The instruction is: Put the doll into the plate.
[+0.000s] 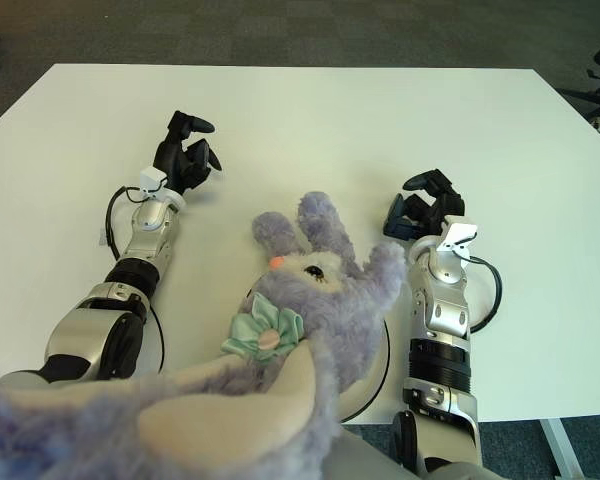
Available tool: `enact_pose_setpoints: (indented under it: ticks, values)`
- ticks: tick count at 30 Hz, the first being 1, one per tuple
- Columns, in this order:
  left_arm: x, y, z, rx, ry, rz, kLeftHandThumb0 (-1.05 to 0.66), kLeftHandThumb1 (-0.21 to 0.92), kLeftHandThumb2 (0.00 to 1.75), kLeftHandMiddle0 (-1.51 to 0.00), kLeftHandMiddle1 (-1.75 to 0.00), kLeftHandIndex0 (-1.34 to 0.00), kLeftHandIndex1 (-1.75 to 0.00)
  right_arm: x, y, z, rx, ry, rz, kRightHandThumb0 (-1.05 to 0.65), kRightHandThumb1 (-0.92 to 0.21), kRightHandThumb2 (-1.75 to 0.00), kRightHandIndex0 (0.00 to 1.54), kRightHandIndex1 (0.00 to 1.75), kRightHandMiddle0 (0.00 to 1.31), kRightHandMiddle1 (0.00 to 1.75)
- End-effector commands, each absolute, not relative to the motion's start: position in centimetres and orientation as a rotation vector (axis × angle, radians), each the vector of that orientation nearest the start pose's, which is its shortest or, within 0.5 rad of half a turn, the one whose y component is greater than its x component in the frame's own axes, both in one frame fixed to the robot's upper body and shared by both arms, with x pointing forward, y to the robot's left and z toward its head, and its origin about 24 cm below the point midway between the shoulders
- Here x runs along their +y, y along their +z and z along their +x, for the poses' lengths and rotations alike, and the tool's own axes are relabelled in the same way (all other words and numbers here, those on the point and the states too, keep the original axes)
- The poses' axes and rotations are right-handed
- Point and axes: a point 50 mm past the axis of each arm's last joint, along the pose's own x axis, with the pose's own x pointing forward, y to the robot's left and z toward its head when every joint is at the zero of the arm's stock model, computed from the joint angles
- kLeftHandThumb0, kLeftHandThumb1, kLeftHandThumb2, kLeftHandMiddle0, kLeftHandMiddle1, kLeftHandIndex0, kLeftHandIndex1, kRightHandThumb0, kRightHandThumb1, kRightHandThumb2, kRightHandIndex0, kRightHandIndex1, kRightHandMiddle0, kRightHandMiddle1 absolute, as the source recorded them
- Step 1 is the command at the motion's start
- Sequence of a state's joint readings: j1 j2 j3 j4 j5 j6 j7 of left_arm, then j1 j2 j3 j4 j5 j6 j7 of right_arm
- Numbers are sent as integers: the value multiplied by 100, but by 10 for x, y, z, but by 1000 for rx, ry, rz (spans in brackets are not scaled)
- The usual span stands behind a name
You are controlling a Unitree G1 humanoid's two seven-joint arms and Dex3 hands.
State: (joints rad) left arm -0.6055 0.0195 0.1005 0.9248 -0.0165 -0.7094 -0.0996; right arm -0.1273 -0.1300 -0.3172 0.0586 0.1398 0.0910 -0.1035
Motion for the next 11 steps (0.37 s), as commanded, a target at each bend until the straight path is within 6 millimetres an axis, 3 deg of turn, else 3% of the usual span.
enact_pose_setpoints:
  ticks: [1, 11]
  values:
    - [127, 62, 337, -340, -158, -5, -36, 82, 66, -85, -165, -25, -175, -250, 58, 263, -9, -388, 65, -1, 7, -175, 91, 175, 68, 171]
    - [127, 59, 334, -329, -168, -16, -36, 82, 67, -85, -166, -26, -175, -250, 56, 263, -18, -379, 88, -1, 8, -175, 92, 175, 70, 168]
